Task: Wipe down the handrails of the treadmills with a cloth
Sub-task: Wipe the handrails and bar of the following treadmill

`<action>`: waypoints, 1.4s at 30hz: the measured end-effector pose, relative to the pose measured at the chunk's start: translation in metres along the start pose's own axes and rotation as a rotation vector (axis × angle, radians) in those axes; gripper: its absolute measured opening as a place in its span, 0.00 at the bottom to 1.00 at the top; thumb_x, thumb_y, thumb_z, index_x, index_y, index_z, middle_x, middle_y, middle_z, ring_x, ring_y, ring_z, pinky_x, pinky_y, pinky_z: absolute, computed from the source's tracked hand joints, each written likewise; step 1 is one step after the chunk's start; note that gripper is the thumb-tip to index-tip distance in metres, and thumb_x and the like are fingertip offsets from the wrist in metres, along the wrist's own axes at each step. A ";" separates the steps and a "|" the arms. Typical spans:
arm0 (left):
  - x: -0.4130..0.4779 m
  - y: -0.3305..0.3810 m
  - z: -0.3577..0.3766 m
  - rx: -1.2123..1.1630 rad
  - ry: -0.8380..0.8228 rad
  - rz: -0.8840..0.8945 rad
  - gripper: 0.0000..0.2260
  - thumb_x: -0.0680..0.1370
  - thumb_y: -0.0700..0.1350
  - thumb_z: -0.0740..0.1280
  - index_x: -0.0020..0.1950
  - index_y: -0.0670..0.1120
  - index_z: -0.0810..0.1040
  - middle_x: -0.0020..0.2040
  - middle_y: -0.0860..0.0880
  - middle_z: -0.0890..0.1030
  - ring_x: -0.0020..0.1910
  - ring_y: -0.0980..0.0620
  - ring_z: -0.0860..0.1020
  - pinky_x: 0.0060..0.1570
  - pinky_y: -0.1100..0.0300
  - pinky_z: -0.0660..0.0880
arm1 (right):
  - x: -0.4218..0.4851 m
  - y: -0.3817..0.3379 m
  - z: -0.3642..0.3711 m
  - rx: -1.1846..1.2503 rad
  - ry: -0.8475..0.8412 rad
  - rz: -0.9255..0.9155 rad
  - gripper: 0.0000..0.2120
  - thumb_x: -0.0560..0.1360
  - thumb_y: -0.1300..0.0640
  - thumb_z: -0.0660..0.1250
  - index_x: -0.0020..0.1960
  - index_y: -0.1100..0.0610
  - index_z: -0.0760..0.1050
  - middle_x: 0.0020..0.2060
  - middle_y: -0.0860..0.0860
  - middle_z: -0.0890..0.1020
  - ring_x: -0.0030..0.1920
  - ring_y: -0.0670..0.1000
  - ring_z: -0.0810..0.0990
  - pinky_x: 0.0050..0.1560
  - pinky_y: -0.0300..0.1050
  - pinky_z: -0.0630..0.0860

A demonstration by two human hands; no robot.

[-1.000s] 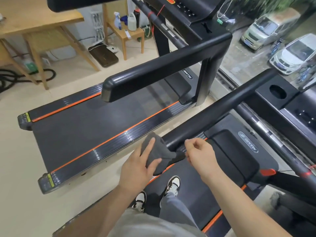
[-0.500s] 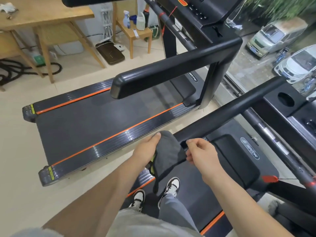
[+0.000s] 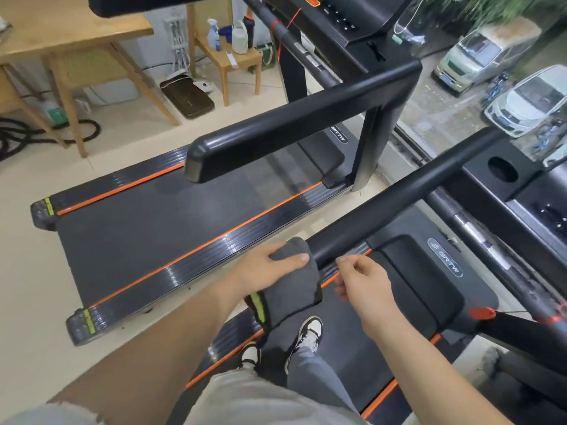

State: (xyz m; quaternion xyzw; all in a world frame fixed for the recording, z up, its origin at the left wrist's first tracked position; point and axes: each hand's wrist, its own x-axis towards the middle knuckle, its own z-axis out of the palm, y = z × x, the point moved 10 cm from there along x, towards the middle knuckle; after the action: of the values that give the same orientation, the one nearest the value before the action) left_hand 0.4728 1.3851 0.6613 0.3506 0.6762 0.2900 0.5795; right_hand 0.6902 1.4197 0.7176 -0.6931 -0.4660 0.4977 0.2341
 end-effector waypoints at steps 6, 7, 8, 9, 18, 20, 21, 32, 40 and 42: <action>-0.033 0.034 0.023 0.922 0.551 0.400 0.26 0.80 0.66 0.60 0.71 0.52 0.75 0.61 0.45 0.78 0.55 0.41 0.78 0.50 0.49 0.77 | -0.002 0.012 -0.007 0.105 0.008 0.073 0.09 0.82 0.57 0.65 0.45 0.61 0.78 0.30 0.51 0.79 0.30 0.50 0.75 0.36 0.45 0.76; -0.041 0.029 0.038 1.046 0.543 0.474 0.31 0.78 0.65 0.65 0.77 0.50 0.70 0.65 0.42 0.75 0.58 0.40 0.76 0.53 0.47 0.77 | -0.001 0.016 -0.010 0.117 0.013 0.083 0.09 0.82 0.57 0.65 0.46 0.61 0.78 0.30 0.51 0.79 0.30 0.51 0.75 0.36 0.46 0.76; -0.043 0.026 0.047 1.128 0.516 0.519 0.37 0.76 0.63 0.69 0.80 0.50 0.64 0.69 0.40 0.72 0.61 0.40 0.73 0.55 0.46 0.76 | 0.000 0.018 -0.013 0.126 0.017 0.094 0.09 0.81 0.57 0.65 0.47 0.61 0.79 0.31 0.51 0.79 0.31 0.51 0.75 0.36 0.46 0.76; -0.040 0.023 0.050 1.182 0.487 0.536 0.42 0.74 0.63 0.72 0.81 0.50 0.59 0.71 0.39 0.70 0.63 0.39 0.72 0.55 0.46 0.75 | 0.002 0.022 -0.017 0.133 0.019 0.103 0.09 0.81 0.57 0.65 0.48 0.61 0.79 0.31 0.51 0.80 0.31 0.51 0.75 0.36 0.47 0.75; 0.043 0.098 0.077 1.207 0.209 0.318 0.46 0.75 0.75 0.58 0.81 0.47 0.51 0.65 0.43 0.75 0.56 0.39 0.81 0.43 0.50 0.74 | 0.034 0.027 -0.039 0.149 0.013 0.110 0.10 0.81 0.57 0.64 0.46 0.62 0.78 0.31 0.51 0.80 0.33 0.50 0.76 0.38 0.47 0.76; 0.059 0.109 0.086 1.143 0.210 0.266 0.43 0.77 0.75 0.53 0.80 0.45 0.56 0.65 0.42 0.76 0.59 0.38 0.80 0.48 0.49 0.76 | 0.046 0.022 -0.044 0.146 0.011 0.093 0.10 0.81 0.56 0.64 0.47 0.62 0.78 0.32 0.51 0.80 0.33 0.51 0.76 0.39 0.50 0.76; 0.061 0.112 0.089 1.138 0.242 0.268 0.40 0.78 0.74 0.51 0.79 0.46 0.58 0.65 0.42 0.77 0.58 0.39 0.80 0.47 0.49 0.75 | 0.052 0.019 -0.047 0.147 0.008 0.091 0.10 0.81 0.56 0.64 0.48 0.62 0.78 0.33 0.52 0.81 0.33 0.51 0.76 0.39 0.50 0.76; 0.042 0.111 0.115 1.317 0.469 0.543 0.39 0.75 0.58 0.72 0.81 0.48 0.61 0.73 0.40 0.72 0.60 0.40 0.78 0.52 0.46 0.79 | 0.115 0.003 -0.131 0.173 -0.025 0.106 0.10 0.80 0.57 0.64 0.50 0.64 0.79 0.37 0.53 0.82 0.33 0.49 0.78 0.38 0.46 0.76; 0.125 0.214 0.219 1.358 0.427 0.580 0.33 0.82 0.58 0.60 0.84 0.51 0.53 0.80 0.41 0.63 0.69 0.40 0.70 0.61 0.46 0.72 | 0.147 0.003 -0.242 0.164 0.056 0.061 0.10 0.81 0.57 0.64 0.48 0.62 0.78 0.36 0.53 0.80 0.33 0.48 0.76 0.33 0.39 0.75; 0.131 0.231 0.221 1.152 0.438 0.627 0.27 0.84 0.58 0.58 0.81 0.49 0.63 0.77 0.43 0.69 0.70 0.41 0.72 0.66 0.45 0.72 | 0.151 0.009 -0.274 0.127 0.094 0.039 0.12 0.79 0.54 0.64 0.45 0.63 0.78 0.35 0.52 0.80 0.33 0.47 0.76 0.36 0.42 0.75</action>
State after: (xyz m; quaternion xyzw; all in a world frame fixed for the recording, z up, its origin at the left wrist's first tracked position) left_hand 0.7122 1.6229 0.7342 0.7146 0.6908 0.1026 0.0399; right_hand 0.9533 1.5866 0.7471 -0.7082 -0.4086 0.4977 0.2895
